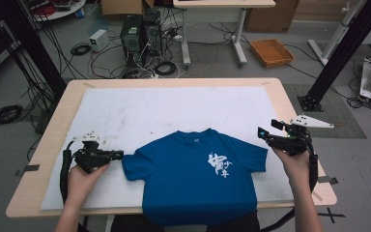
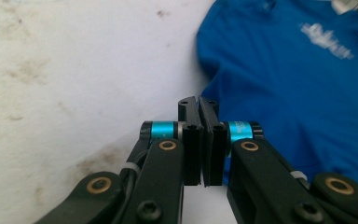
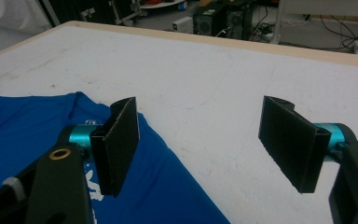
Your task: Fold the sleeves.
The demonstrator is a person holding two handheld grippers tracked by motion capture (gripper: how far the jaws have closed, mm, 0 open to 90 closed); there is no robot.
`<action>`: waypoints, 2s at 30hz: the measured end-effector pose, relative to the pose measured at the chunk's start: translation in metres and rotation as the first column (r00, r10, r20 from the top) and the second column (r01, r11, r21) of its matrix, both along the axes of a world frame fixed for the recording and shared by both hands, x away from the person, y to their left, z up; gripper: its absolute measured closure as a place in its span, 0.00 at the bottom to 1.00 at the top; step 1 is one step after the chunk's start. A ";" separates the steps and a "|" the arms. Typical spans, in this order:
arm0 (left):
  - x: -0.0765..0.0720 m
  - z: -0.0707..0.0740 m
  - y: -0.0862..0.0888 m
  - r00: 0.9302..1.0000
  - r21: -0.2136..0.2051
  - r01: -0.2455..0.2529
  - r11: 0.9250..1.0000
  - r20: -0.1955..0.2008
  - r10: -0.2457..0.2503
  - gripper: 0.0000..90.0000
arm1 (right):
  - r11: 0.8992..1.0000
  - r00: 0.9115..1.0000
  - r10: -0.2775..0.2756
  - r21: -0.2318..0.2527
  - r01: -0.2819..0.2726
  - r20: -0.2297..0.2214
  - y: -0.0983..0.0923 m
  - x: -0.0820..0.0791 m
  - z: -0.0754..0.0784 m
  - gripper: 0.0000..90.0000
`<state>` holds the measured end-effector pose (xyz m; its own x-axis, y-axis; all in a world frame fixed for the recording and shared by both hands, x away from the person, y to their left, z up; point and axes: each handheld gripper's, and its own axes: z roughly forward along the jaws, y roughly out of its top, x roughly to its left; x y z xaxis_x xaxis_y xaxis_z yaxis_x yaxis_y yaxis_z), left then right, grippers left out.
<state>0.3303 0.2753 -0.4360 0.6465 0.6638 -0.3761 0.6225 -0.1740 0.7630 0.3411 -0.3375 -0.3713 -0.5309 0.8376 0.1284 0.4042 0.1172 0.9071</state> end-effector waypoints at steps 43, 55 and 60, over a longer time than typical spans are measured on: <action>0.026 0.007 -0.161 0.999 -0.223 -0.027 0.974 -0.039 0.019 0.90 | 0.999 1.000 -0.029 0.020 0.028 0.008 -0.009 -0.003 0.003 0.32; 0.011 0.026 -0.122 0.977 -0.174 -0.068 0.982 0.187 0.101 0.53 | 0.998 0.993 -0.061 0.000 0.061 -0.100 -0.022 -0.002 -0.009 0.53; -0.003 0.033 -0.095 0.945 -0.077 -0.093 0.993 0.308 0.112 0.48 | 0.996 0.981 -0.080 -0.056 0.071 -0.177 -0.028 -0.001 -0.025 0.63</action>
